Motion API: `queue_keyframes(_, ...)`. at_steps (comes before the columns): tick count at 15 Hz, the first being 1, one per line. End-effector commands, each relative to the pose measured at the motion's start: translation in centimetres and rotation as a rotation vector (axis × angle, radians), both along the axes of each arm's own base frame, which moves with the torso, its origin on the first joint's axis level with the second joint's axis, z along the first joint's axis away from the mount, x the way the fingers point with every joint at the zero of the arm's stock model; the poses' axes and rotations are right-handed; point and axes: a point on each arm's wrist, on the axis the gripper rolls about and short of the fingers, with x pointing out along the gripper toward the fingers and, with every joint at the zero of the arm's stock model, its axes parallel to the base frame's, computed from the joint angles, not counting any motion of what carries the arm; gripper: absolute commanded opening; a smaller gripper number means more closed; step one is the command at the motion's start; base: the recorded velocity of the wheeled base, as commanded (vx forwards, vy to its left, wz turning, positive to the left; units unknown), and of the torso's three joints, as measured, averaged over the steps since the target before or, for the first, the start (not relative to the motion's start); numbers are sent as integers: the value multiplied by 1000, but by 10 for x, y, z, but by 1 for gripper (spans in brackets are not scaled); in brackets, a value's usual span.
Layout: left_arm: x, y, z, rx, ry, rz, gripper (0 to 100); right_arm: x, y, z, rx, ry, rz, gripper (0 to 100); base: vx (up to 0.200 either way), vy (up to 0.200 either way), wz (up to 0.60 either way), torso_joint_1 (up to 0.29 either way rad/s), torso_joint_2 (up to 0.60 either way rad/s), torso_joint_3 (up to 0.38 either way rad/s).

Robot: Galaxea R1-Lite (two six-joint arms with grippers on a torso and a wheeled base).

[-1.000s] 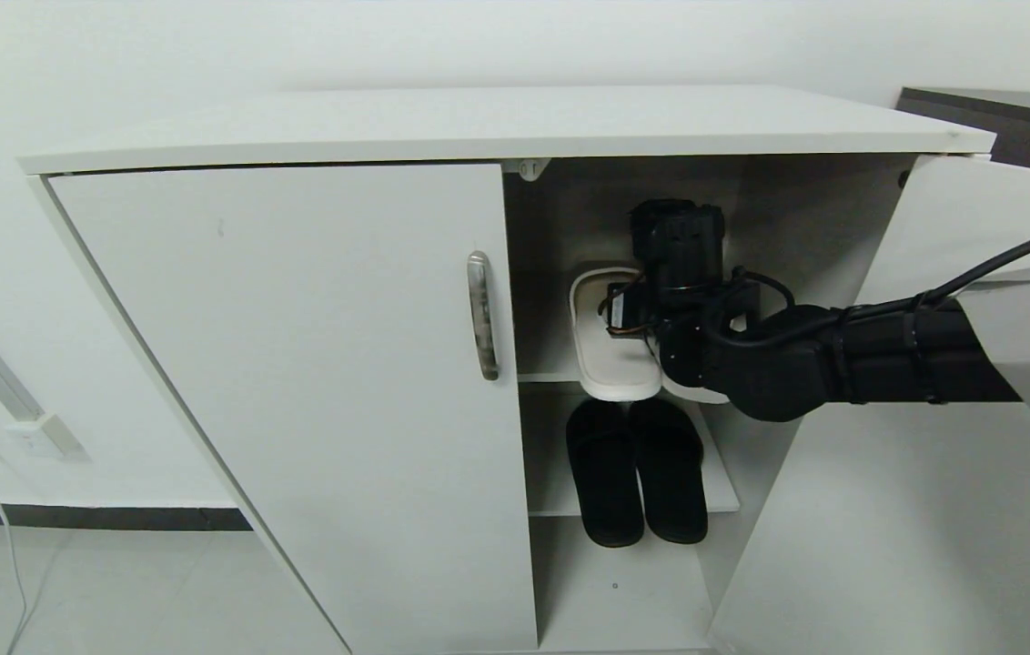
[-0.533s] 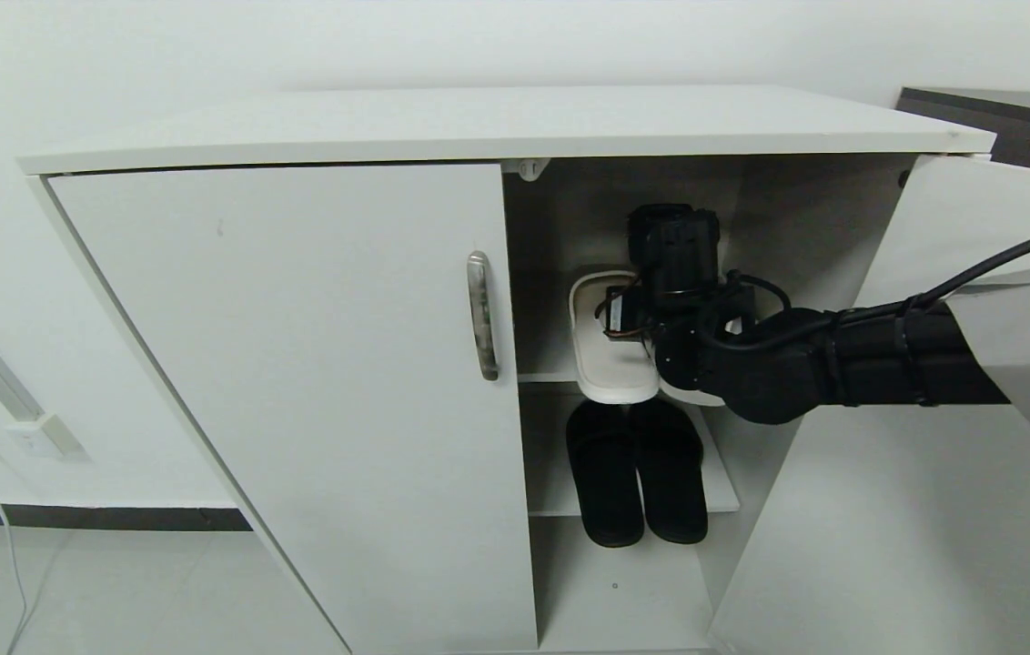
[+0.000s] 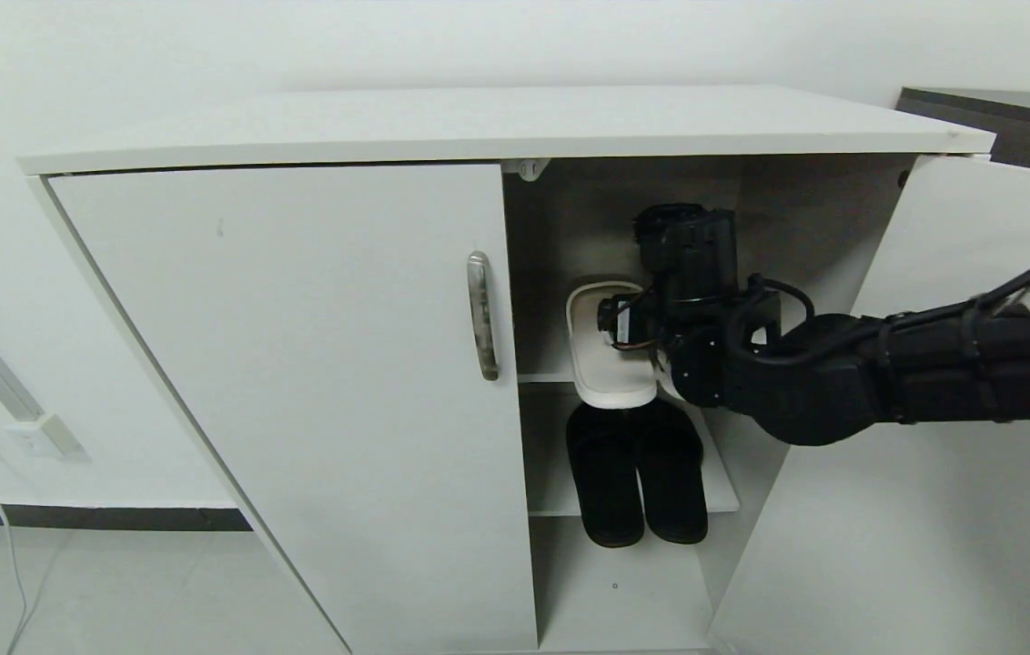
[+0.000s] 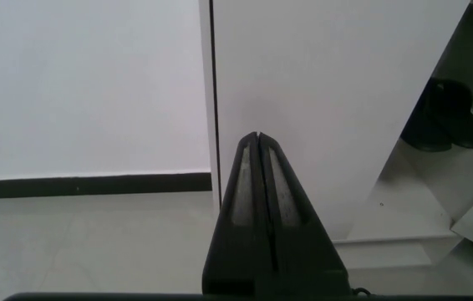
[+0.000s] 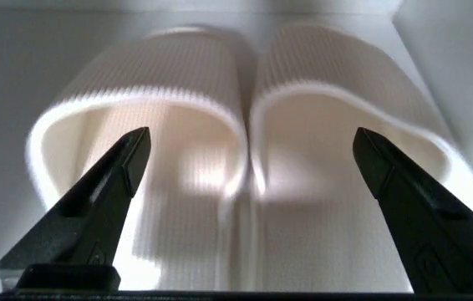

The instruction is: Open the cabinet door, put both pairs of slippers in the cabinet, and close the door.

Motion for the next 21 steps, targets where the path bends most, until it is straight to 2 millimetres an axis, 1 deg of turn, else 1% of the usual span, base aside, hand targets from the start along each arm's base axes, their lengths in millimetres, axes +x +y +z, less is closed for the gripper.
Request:
queue_keyframes(1, 0, 0, 0, -1, 0, 1, 0, -38, -10, 17, 15, -13, 39, 100, 0, 0, 0, 0, 0, 0)
queue_keyframes(3, 0, 0, 0, -1, 0, -1, 0, -66, -14, 19, 21, -22, 82, 100, 0, 0, 0, 0, 0, 0)
queue_keyframes(5, 0, 0, 0, 5, 0, -4, 0, -98, -23, 16, 28, -27, 136, 100, 0, 0, 0, 0, 0, 0)
queue_keyframes(6, 0, 0, 0, 5, 2, -6, 0, -105, -25, 15, 31, -27, 156, 100, 0, 0, 0, 0, 0, 0)
queue_keyframes(7, 0, 0, 0, 5, 2, -6, 0, -124, -33, 13, 44, -29, 208, 100, 0, 0, 0, 0, 0, 0)
queue_keyframes(9, 0, 0, 0, 4, 0, -6, 0, -144, -42, 9, 69, -31, 344, 100, 0, 0, 0, 0, 0, 0)
queue_keyframes(10, 0, 0, 0, 4, 2, -6, 0, -149, -45, 7, 78, -29, 403, 100, 0, 0, 0, 0, 0, 0)
queue_keyframes(11, 0, 0, 0, 4, 0, -6, 0, -150, -45, 5, 82, -25, 434, 100, 0, 0, 0, 0, 0, 0)
queue_keyframes(13, 0, 0, 0, 2, 0, -4, 0, -149, -45, 3, 81, -21, 443, 100, 0, 0, 0, 0, 0, 0)
queue_keyframes(14, 0, 0, 0, 2, 0, -6, 0, -150, -45, 4, 83, -24, 443, 0, 0, 0, 0, 0, 0, 0)
queue_keyframes(21, 0, 0, 0, 2, 0, -6, 0, -152, -38, -3, 65, -5, 464, 0, 0, 0, 0, 0, 0, 0)
